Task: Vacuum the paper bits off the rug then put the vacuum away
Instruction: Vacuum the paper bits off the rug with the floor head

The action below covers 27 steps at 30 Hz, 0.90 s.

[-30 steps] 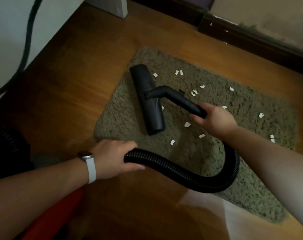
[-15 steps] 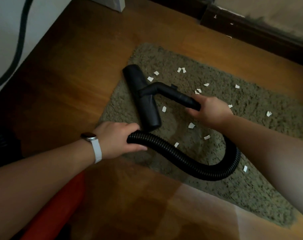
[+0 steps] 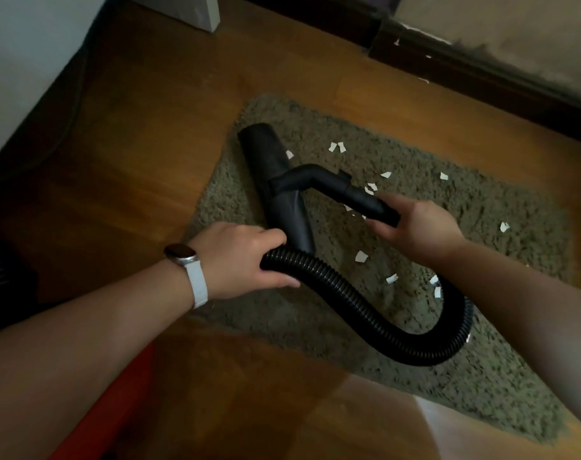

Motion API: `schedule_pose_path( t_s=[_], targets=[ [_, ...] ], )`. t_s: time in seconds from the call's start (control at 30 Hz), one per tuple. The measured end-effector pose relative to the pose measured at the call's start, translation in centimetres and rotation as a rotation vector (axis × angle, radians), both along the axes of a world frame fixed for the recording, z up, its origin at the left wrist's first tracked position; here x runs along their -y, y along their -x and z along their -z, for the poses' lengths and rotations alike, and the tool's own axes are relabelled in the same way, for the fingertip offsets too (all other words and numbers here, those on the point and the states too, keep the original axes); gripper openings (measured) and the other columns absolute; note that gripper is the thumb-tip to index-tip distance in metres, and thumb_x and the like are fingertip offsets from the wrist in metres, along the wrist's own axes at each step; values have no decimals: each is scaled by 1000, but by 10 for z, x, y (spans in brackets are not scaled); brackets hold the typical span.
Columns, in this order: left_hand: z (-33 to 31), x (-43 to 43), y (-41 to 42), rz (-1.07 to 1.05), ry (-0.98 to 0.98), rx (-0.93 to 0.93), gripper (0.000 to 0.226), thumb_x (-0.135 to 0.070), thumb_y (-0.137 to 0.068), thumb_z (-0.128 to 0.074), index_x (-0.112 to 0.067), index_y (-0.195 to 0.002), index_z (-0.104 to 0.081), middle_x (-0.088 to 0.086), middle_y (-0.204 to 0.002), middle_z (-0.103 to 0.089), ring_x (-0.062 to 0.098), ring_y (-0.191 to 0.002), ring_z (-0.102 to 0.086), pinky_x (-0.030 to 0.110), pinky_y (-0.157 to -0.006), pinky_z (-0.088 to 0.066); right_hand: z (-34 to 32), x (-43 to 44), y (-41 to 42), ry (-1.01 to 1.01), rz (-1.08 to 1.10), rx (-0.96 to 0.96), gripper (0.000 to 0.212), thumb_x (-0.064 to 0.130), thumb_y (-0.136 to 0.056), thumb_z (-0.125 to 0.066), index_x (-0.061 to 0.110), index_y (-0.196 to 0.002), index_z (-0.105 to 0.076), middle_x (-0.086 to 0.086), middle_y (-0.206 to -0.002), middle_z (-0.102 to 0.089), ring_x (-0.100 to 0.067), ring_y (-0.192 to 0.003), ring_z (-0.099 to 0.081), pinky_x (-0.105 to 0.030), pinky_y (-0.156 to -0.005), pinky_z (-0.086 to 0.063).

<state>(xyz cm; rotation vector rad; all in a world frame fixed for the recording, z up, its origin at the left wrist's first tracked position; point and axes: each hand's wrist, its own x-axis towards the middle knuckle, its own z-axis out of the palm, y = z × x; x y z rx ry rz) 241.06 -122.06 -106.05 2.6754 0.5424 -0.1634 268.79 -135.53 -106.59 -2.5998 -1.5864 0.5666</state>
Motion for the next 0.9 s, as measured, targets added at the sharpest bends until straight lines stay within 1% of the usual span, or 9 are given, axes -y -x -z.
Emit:
schedule_pose_path(
  t_s=[0.07, 0.2, 0.33, 0.47, 0.6, 0.67, 0.73, 0.83, 0.9],
  targets=[
    [-1, 0, 0, 7, -9, -18, 57, -81, -76, -45, -33, -104, -54, -13, -83, -58, 11, -74, -60, 27, -57, -40, -1, -1, 3, 35, -43, 7, 34, 50, -91, -61, 36, -121, -56, 9, -75, -62, -16, -64, -61, -31, -61, -53],
    [6, 13, 7, 80, -18, -47, 61, -83, -77, -38, -33, -109, -54, -13, -86, -60, 10, -74, -60, 28, -61, -50, 4, 5, -1, 50, -63, 32, 31, 50, -91, -61, 37, -119, -56, 14, -71, -54, -8, -58, -54, -27, -55, -47],
    [7, 13, 8, 39, 15, -96, 56, -81, -78, -43, -34, -105, -53, -15, -80, -54, 8, -70, -55, 26, -58, -45, 9, 26, -11, 40, 22, 19, 31, 50, -90, -61, 36, -118, -57, 7, -73, -61, -15, -60, -59, -28, -54, -48],
    [-4, 23, 11, 44, 52, -113, 56, -80, -79, -43, -32, -106, -52, -14, -83, -56, 8, -73, -59, 26, -60, -49, -6, 37, -26, 74, 31, 32, 28, 46, -93, -60, 36, -119, -56, 9, -68, -58, -11, -56, -57, -23, -48, -39],
    [-29, 31, -1, 51, 23, -105, 53, -81, -79, -39, -36, -105, -47, -14, -88, -58, 8, -77, -59, 26, -62, -49, -27, 30, -40, 93, -45, 2, 24, 49, -94, -58, 36, -114, -55, 9, -69, -61, -11, -54, -60, -26, -49, -48],
    [-34, 33, -1, 7, 46, -142, 49, -81, -80, -40, -38, -102, -45, -14, -85, -56, 7, -75, -58, 26, -62, -49, -33, 19, -42, 92, -86, -8, 24, 48, -94, -57, 35, -114, -55, 8, -69, -61, -11, -53, -59, -25, -48, -46],
    [-30, 33, 4, -16, 30, -154, 55, -83, -77, -37, -36, -103, -48, -13, -83, -56, 8, -74, -59, 28, -61, -50, -34, 7, -44, 75, -122, -6, 24, 49, -94, -57, 36, -115, -55, 8, -69, -61, -11, -53, -59, -25, -48, -46],
    [-28, 35, 11, -65, 0, -157, 68, -88, -71, -26, -35, -106, -51, -12, -85, -59, 8, -74, -60, 29, -60, -52, -27, -4, -41, 72, -204, -15, 29, 50, -95, -57, 35, -119, -54, 9, -72, -60, -10, -58, -58, -30, -56, -53],
    [-29, 38, 10, -99, -26, -191, 69, -89, -70, -23, -36, -106, -49, -13, -87, -59, 9, -76, -61, 29, -61, -51, -18, -7, -36, 84, -273, -3, 31, 51, -95, -56, 33, -119, -53, 11, -72, -57, -10, -59, -56, -29, -57, -51]
  ],
)
